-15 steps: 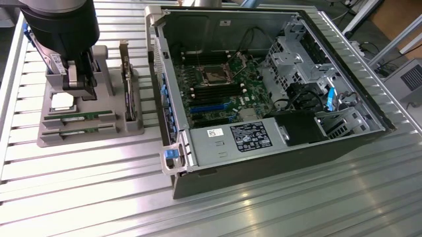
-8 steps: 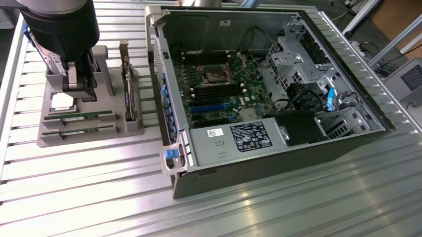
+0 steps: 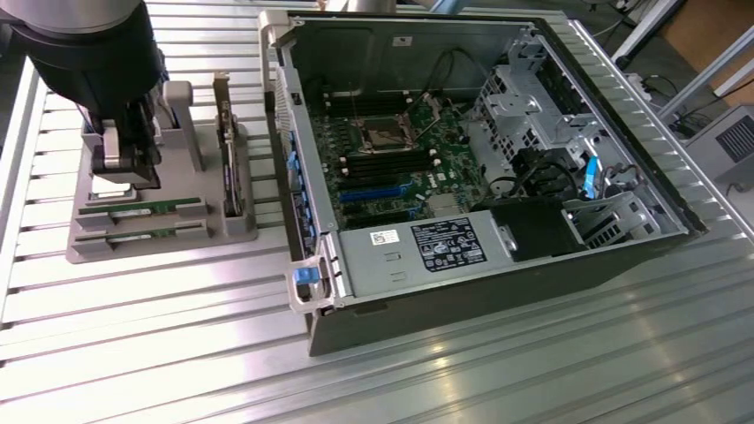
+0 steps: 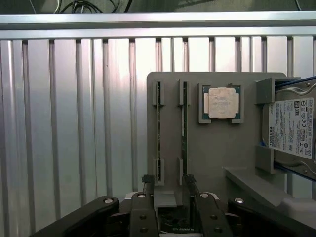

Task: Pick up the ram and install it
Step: 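Pick up the ram and move it above insertion slot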

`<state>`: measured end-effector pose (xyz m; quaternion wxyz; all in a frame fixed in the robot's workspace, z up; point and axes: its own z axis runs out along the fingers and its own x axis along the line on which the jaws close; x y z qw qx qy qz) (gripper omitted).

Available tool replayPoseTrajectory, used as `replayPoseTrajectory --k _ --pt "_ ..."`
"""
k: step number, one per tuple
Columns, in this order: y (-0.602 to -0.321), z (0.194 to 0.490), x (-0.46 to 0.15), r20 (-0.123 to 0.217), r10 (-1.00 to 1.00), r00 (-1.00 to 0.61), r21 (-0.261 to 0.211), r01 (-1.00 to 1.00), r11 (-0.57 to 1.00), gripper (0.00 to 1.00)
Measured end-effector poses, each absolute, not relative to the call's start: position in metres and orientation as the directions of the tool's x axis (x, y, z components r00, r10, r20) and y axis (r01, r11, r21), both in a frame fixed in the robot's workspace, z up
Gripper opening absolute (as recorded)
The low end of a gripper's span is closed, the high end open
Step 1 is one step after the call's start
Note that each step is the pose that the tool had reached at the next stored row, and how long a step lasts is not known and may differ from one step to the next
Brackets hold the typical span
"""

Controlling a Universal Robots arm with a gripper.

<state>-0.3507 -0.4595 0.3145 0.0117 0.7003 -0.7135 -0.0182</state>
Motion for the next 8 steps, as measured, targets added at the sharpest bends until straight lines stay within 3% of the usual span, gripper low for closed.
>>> replayPoseTrajectory --k 8 --pt "-0.4625 0.312 -0.3452 -0.002 -1.0 -0.019 0.042 -0.999 0.019 0.36"
